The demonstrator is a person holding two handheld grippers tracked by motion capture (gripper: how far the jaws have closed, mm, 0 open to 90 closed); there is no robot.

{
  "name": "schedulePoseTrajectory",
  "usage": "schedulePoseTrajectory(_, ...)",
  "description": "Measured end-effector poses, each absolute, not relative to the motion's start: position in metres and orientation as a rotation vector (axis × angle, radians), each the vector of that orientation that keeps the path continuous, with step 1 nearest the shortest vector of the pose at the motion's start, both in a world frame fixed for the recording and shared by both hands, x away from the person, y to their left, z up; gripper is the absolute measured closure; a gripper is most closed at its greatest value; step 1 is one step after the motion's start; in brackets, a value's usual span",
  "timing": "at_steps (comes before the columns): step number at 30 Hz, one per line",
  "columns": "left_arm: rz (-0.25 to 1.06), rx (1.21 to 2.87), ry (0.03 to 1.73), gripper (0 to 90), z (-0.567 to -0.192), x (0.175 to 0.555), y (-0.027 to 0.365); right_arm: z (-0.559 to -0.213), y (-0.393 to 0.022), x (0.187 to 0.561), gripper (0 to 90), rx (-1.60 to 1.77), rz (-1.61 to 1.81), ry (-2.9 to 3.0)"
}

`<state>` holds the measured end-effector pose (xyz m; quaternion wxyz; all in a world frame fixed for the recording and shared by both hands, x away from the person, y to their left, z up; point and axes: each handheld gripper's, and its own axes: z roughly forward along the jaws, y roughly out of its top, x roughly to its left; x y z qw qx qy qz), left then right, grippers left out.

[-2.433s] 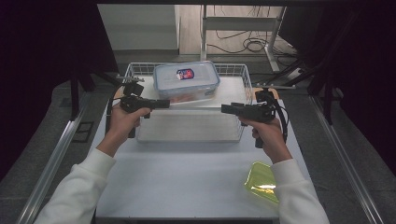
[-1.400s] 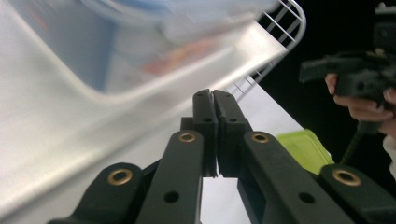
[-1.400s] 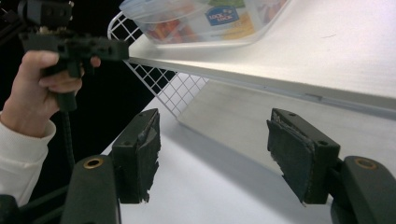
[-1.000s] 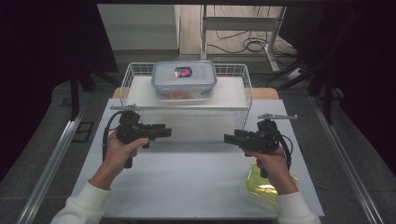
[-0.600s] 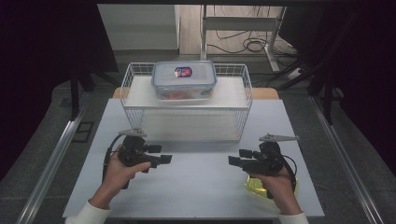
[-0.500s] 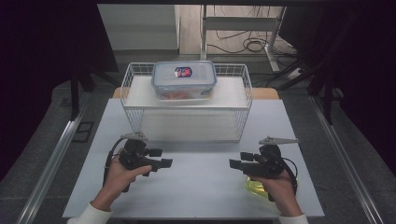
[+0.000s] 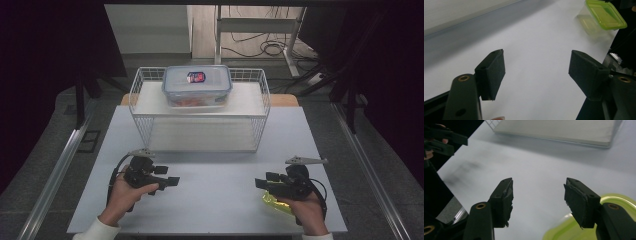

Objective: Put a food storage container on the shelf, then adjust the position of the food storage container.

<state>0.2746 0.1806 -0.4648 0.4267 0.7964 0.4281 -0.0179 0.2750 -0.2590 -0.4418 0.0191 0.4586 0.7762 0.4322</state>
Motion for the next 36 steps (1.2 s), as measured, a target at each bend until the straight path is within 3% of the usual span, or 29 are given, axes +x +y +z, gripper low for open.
schedulePoseTrajectory(10, -0.044, 2.003, 1.080, 24.9, -0.468, 0.275, 0.180, -0.438, -0.299, 0.262, 60.9, 1.477, 1.325, 2.297)
schedulePoseTrajectory(15, -0.050, 2.012, 1.083, 24.7, -0.470, 0.275, 0.180, -0.440, -0.324, 0.250, 79.2, 1.534, 1.204, 2.226)
schedulePoseTrajectory(19, -0.041, 2.014, 1.101, 24.0, -0.471, 0.276, 0.180, -0.436, -0.348, 0.241, 88.7, 1.565, 1.122, 2.157)
schedulePoseTrajectory(28, -0.045, 2.023, 1.092, 23.8, -0.473, 0.277, 0.181, -0.449, -0.390, 0.226, 89.1, 1.713, 0.896, 2.048)
schedulePoseTrajectory(36, -0.032, 2.025, 1.099, 23.9, -0.474, 0.278, 0.180, -0.467, -0.398, 0.234, 89.1, 1.783, 0.773, 2.050)
